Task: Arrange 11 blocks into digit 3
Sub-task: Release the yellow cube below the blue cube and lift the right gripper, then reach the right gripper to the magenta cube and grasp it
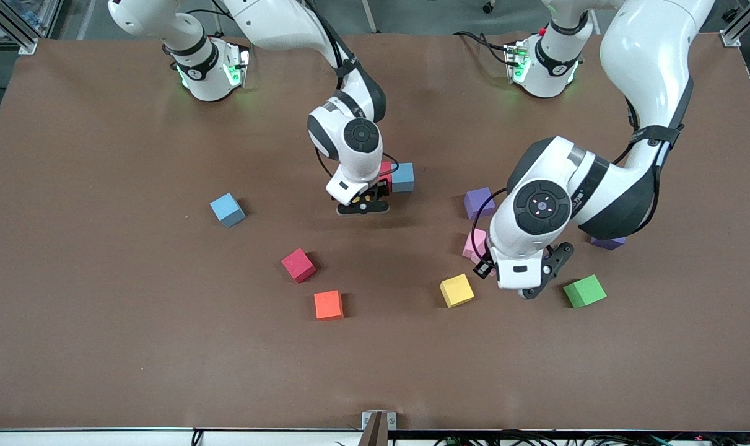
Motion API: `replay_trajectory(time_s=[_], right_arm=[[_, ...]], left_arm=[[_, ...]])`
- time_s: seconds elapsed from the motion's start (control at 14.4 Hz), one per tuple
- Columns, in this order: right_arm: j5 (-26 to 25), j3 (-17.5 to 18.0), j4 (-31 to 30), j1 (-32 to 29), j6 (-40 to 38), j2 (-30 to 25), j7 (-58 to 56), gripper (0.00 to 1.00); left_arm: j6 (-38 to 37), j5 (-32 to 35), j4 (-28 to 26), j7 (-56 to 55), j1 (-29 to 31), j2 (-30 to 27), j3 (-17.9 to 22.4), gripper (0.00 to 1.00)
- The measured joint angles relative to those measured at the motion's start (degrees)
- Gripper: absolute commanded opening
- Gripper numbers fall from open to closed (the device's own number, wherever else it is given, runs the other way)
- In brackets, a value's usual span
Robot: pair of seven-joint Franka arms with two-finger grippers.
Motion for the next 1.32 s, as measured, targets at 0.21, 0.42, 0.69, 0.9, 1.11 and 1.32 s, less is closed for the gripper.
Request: replay_trajectory(time_s=[0.21, 0.42, 0.69, 0.9, 1.11, 1.32], right_arm=[[0.0, -1.1, 1.1, -0.3, -3.3, -1.2, -1.1, 1.0], [0.0, -1.8, 1.7, -2.4, -10.2, -5.7, -3.2, 1.0], [0.0, -5.4, 1.7, -4.8, -14.5, -9.8, -3.4, 1.0], [0.0, -10.5, 1.5, -5.5, -13.9, -10.0, -3.6, 1.0], [0.0, -14.3, 1.6, -8.6, -11.9, -10.0, -3.9, 1.0], [0.1, -14.5, 1.7, -12.5, -10.3, -9.7, -4.0, 1.0]], left_arm=[[0.0, 0.0, 0.0, 0.3, 0.0, 0.0, 0.0, 0.15], [0.0, 0.0, 0.0, 0.3, 0.0, 0.0, 0.1, 0.15], [0.0, 0.0, -0.2, 0.3, -0.3, 0.1, 0.1, 0.15], [0.2, 0.0, -0.3, 0.3, -0.4, 0.5, 0.1, 0.15], [0.3, 0.0, -0.3, 0.3, -0.8, 0.5, 0.1, 0.15], [0.8, 0.0, -0.3, 0.0, -1.0, 0.5, 0.1, 0.15]])
